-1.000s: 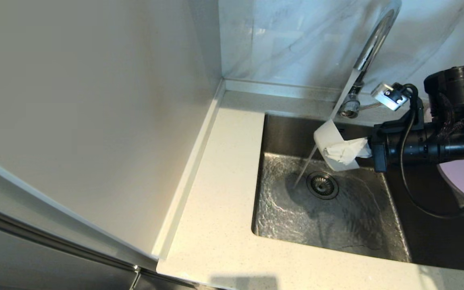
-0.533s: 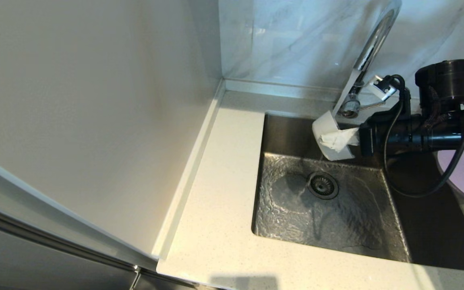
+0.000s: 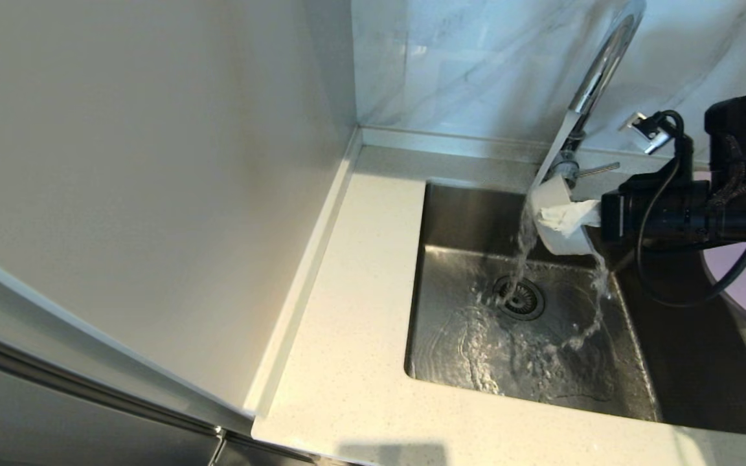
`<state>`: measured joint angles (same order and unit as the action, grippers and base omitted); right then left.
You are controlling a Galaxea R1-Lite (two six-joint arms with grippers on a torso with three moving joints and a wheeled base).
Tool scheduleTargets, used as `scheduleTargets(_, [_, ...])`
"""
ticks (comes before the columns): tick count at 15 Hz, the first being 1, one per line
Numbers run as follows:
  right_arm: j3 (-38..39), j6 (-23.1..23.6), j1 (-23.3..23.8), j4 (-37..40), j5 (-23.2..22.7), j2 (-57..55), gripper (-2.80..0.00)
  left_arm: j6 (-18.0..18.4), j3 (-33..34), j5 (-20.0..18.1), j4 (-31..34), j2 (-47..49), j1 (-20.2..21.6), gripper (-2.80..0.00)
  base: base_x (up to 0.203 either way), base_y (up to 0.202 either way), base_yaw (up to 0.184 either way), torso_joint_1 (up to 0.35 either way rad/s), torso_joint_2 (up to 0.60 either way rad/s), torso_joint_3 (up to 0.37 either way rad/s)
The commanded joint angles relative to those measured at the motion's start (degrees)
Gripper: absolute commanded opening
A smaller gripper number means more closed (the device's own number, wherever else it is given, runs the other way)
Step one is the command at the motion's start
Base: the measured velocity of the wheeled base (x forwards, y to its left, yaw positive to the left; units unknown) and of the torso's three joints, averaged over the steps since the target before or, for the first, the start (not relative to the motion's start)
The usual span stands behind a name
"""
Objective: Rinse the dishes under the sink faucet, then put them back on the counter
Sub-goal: Rinse the bowl
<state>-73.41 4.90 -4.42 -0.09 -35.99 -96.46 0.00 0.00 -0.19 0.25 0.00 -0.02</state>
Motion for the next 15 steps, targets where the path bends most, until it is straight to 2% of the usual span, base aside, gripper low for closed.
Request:
scheduleTargets(1, [2.83, 0.02, 3.29, 0.26, -0.5, 4.45, -2.8, 0.0, 0.0, 0.02, 0.01, 0.0, 0.02, -2.8, 0.0, 0.0, 0.0, 0.0, 0.0, 0.0])
scheduleTargets(7, [8.48, -0.14, 8.91, -0.19, -1.21, 10.4, -2.8, 0.0, 0.0, 0.02, 0.01, 0.0, 0.02, -2.8, 0.0, 0.0, 0.0, 0.0, 0.0, 0.0])
scheduleTargets(8, [9.12, -2.17, 9.45, -0.36, -1.24, 11.41, -2.8, 0.0, 0.0, 0.02, 0.01, 0.0, 0.02, -2.8, 0.0, 0.0, 0.0, 0.0, 0.0, 0.0])
scheduleTargets(10, [11.61, -11.33, 10.72, -4.86, -1.39, 12.85, -2.8, 0.0, 0.0, 0.02, 0.01, 0.0, 0.02, -2.8, 0.0, 0.0, 0.0, 0.0, 0.0, 0.0])
scheduleTargets(11, [13.58, -18.27, 11.53, -9.66, -1.55, 13.54, -2.8, 0.0, 0.0, 0.02, 0.01, 0.0, 0.02, -2.8, 0.0, 0.0, 0.0, 0.0, 0.0, 0.0])
scheduleTargets(13, [18.94, -35.27, 14.35, -21.88, -3.48, 15.51, -2.8, 0.0, 0.0, 0.02, 0.01, 0.0, 0.02, -2.8, 0.0, 0.0, 0.0, 0.0, 0.0, 0.0])
scheduleTargets(15, [23.4, -53.97, 18.87, -34.86, -9.06, 16.38, -2.8, 0.0, 0.0, 0.02, 0.01, 0.0, 0.02, -2.8, 0.0, 0.0, 0.0, 0.0, 0.0, 0.0])
